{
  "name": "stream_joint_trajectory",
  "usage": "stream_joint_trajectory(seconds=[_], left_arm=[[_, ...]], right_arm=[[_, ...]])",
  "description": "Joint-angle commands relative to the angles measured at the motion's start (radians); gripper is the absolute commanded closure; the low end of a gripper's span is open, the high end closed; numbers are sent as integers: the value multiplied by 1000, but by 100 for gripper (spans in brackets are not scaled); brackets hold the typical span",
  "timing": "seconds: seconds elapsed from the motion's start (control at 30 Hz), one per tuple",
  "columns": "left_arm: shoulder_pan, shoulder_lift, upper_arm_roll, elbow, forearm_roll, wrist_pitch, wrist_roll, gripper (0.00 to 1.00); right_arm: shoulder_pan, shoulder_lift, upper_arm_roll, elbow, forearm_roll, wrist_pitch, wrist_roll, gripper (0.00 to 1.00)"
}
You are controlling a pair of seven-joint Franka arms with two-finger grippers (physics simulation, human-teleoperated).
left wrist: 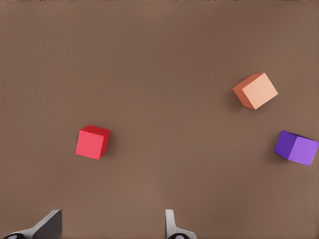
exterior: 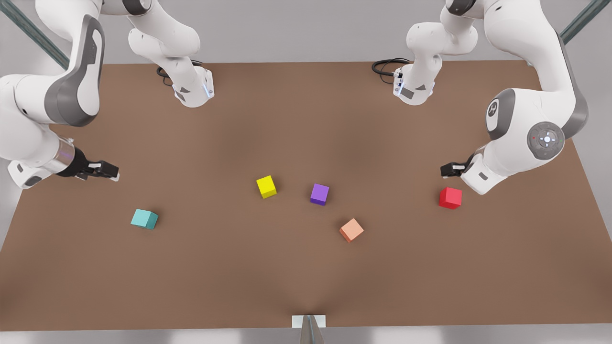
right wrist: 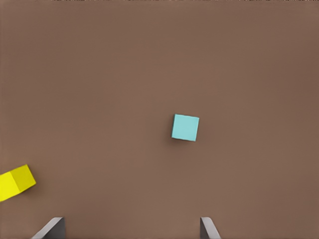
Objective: Pick up red wooden cube and pass to hand red wooden cube and place in blue wooden cube
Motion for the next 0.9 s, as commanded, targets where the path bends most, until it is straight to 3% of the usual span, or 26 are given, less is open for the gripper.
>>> stream_joint_trajectory(seconds=[0.0,0.1,0.17,0.2,0.3,0.37,0.57,0.87], left_arm=[[0,-1,0,1,-5,20,-16,0],[0,5,8,4,-5,20,-16,0],[3,73,74,4,3,54,47,0],[8,99,134,-19,-6,164,118,0],[48,194,154,-179,-6,500,201,0],[52,217,154,-252,-3,589,222,0],[51,211,154,-419,-5,703,509,0],[52,214,154,-488,2,682,688,0]], right_arm=[[-2,0,1,2,1,18,-32,0],[-3,0,0,2,1,18,-31,0],[-3,0,0,2,1,18,-31,0],[-2,0,0,2,1,17,-31,0],[-3,0,0,2,1,18,-31,0],[-2,0,0,-2,1,15,-32,0],[-3,-3,0,-9,15,-26,-35,0],[-2,-2,3,-12,8,-45,-35,0]])
